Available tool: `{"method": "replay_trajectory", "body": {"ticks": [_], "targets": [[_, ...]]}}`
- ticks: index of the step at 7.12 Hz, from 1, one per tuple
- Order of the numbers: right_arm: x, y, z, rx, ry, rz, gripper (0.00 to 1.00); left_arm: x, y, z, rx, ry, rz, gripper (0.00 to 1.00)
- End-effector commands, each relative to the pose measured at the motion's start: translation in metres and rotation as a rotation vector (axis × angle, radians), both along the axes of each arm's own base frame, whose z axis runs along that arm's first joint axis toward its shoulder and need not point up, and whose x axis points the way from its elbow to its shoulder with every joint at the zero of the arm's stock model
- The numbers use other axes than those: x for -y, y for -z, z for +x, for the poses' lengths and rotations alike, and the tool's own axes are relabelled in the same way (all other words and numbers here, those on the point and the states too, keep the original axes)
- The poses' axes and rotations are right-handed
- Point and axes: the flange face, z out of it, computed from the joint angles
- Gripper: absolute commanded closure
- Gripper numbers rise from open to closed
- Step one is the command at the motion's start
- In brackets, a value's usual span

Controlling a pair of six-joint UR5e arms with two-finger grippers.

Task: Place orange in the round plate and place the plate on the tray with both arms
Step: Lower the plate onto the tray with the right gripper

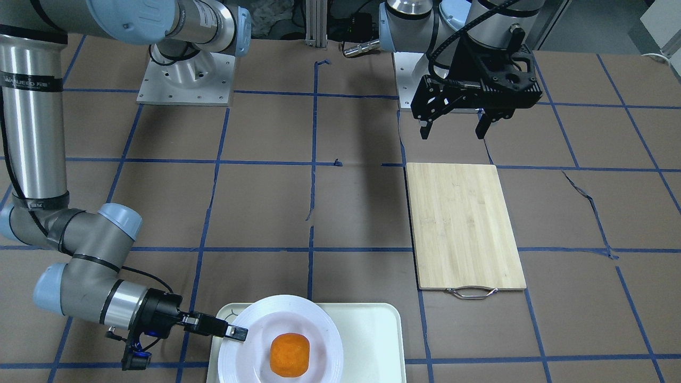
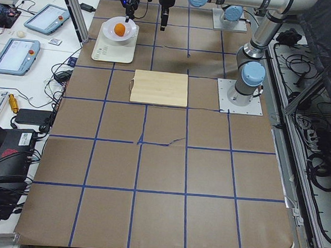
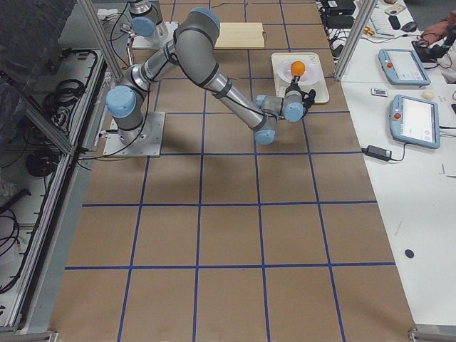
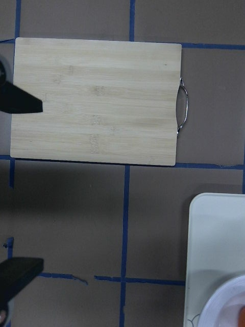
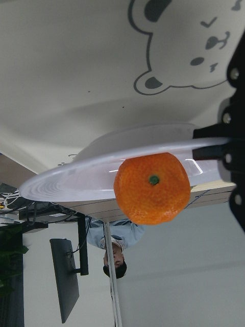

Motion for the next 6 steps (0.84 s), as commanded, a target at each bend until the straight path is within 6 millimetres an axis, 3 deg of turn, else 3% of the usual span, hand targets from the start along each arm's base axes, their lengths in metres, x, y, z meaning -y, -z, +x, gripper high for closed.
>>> {"method": "replay_trajectory", "body": {"ticks": [1,2,3,4,6], "targets": [[-0.0010,0.0126,0.0098,-0.001,-0.026,-0.020,0.99,-0.0003,0.0005,0.0001,0.001,0.000,0.001,0.00],[-0.0015,0.0133,0.0099,-0.002,-0.027,-0.018,0.88,-0.0003,0.0005,0.0001,0.001,0.000,0.001,0.00],[-0.0016,0.0157,0.0099,-0.004,-0.027,-0.015,0.70,-0.0003,0.0005,0.0001,0.001,0.000,0.001,0.00],[-0.0017,0.0167,0.0096,-0.013,-0.027,-0.011,0.36,-0.0003,0.0005,0.0001,0.001,0.000,0.001,0.00],[0.0011,0.0082,0.0078,-0.020,-0.024,-0.024,0.25,-0.0006,0.0005,-0.0008,0.000,0.002,0.001,0.00]]}}
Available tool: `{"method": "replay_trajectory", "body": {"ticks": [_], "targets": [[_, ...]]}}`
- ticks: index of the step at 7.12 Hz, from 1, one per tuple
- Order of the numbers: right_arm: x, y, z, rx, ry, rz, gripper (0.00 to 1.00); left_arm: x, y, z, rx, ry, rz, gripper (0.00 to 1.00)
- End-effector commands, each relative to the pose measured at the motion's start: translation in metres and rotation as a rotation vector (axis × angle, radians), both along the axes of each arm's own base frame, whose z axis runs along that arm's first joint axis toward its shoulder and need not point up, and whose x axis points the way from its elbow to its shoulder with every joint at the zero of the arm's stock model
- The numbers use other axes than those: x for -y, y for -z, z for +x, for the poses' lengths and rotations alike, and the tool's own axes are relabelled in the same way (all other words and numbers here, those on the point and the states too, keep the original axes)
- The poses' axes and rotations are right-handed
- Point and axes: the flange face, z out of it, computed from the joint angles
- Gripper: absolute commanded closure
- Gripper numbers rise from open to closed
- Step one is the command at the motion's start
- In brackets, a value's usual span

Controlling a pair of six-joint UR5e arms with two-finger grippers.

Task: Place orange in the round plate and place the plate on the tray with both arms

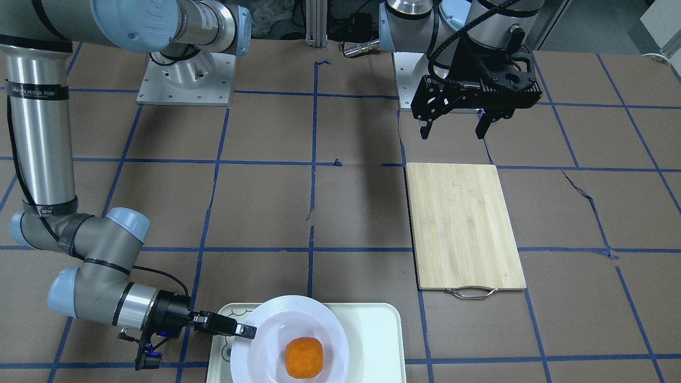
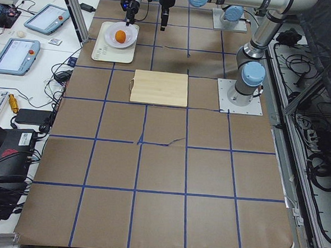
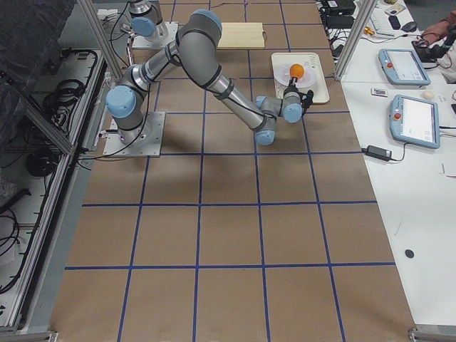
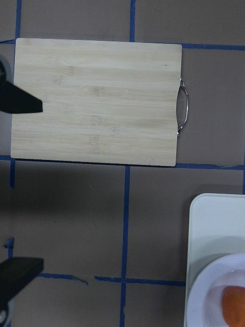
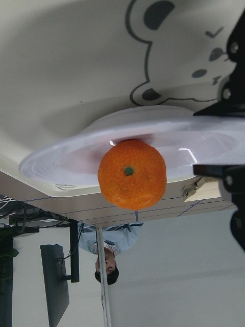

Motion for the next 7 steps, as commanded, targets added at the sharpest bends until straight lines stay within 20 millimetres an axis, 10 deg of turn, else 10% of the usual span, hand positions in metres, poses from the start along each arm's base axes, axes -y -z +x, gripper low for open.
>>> {"method": "replay_trajectory", "body": {"ticks": [1,4,7], "targets": [[0.015,-0.018,-0.007,-0.071,-0.001,-0.060,0.16,0.000,0.000,0.000,-0.001,0.000,0.001,0.00],[0.026,-0.097,-0.028,-0.389,0.032,-0.089,0.09,0.000,0.000,0.001,-0.001,-0.001,0.001,0.00],[-0.034,-0.217,-0.039,-0.831,0.001,0.091,0.09,0.000,0.000,0.001,-0.001,-0.001,0.001,0.00]]}}
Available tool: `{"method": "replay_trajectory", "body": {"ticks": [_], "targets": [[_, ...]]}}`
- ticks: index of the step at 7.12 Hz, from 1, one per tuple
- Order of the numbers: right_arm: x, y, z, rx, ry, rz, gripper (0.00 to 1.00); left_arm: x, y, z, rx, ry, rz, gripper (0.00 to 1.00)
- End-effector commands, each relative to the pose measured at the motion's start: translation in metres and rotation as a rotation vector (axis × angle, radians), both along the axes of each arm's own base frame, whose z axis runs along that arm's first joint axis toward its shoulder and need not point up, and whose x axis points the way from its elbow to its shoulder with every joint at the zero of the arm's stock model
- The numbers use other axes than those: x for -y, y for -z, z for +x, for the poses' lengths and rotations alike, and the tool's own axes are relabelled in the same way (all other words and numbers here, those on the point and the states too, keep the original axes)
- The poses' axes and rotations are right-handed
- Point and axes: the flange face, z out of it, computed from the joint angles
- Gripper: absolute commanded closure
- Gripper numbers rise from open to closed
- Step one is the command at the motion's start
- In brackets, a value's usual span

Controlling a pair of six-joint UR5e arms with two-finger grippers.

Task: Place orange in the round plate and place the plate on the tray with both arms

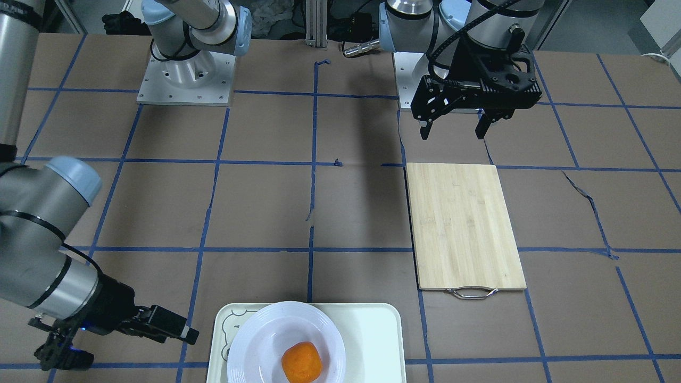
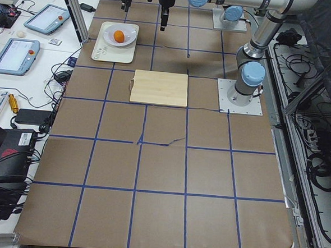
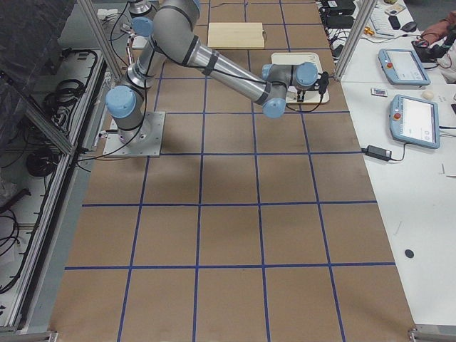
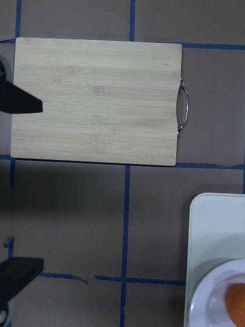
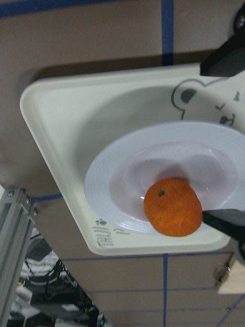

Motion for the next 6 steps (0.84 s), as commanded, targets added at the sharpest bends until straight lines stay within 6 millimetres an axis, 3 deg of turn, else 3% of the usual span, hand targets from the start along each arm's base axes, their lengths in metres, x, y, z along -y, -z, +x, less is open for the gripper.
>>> {"method": "replay_trajectory", "body": {"ticks": [1,2,3,4,6], "targets": [[-0.063,-0.092,0.036,-0.270,-0.055,0.103,0.09,0.000,-0.001,0.000,0.000,0.000,-0.001,0.00],[-0.096,-0.126,0.082,-0.450,-0.123,0.086,0.09,0.000,-0.001,0.001,0.000,-0.002,-0.001,0.00],[-0.127,-0.142,0.109,-0.557,-0.186,0.120,0.06,0.000,-0.001,0.000,0.000,0.000,-0.001,0.00],[-0.148,-0.157,0.110,-0.558,-0.198,0.160,0.00,0.000,-0.001,0.001,0.000,-0.002,-0.001,0.00],[-0.163,-0.181,0.105,-0.572,-0.194,0.149,0.00,0.000,0.001,0.000,0.000,0.000,0.002,0.00]]}}
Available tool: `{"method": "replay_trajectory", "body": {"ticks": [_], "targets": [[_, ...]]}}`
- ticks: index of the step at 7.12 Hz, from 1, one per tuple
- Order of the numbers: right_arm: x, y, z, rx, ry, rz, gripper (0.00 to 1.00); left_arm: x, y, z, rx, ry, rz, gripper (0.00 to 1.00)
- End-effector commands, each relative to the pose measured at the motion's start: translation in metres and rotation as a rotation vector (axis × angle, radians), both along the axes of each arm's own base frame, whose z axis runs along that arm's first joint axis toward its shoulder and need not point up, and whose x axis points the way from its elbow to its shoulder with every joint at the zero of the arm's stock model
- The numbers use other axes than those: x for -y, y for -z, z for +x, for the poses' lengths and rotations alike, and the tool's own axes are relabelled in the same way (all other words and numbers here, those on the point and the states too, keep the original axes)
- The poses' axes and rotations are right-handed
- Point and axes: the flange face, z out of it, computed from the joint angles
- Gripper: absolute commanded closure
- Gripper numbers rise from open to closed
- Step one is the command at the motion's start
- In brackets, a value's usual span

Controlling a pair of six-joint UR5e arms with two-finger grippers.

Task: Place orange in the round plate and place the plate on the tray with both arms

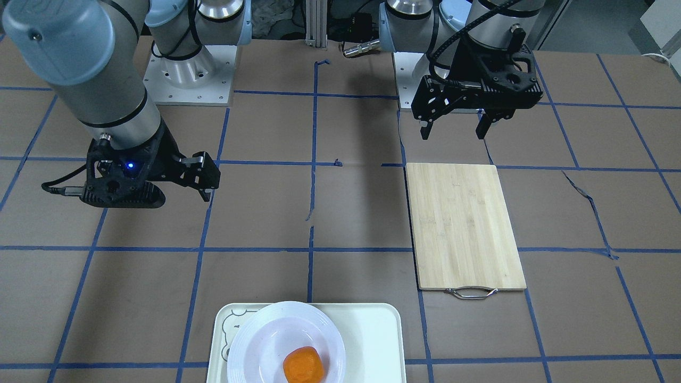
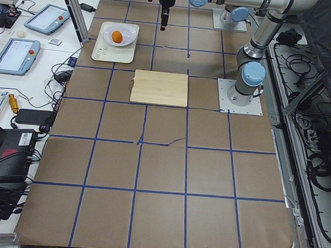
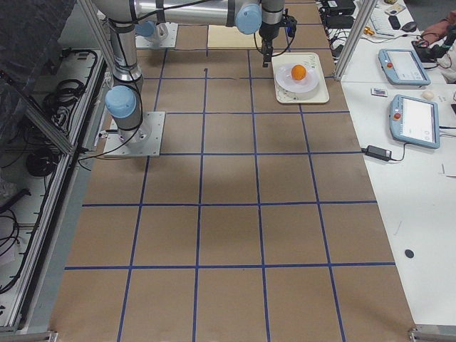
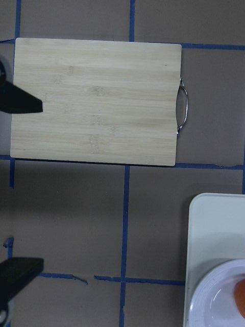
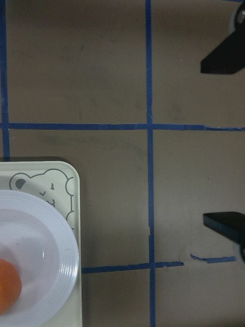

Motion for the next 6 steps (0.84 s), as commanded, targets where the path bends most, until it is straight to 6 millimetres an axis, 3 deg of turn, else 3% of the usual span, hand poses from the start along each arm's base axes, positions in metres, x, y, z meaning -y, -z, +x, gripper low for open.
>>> {"method": "replay_trajectory", "body": {"ticks": [1,6], "targets": [[-0.0255,-0.0301,-0.0040,-0.039,-0.009,0.010,0.00,-0.0008,-0.0001,-0.0003,0.001,0.001,0.000,0.00],[-0.0294,-0.0248,-0.0044,-0.025,-0.007,0.032,0.00,-0.0033,-0.0010,-0.0011,0.008,0.003,0.001,0.00]]}}
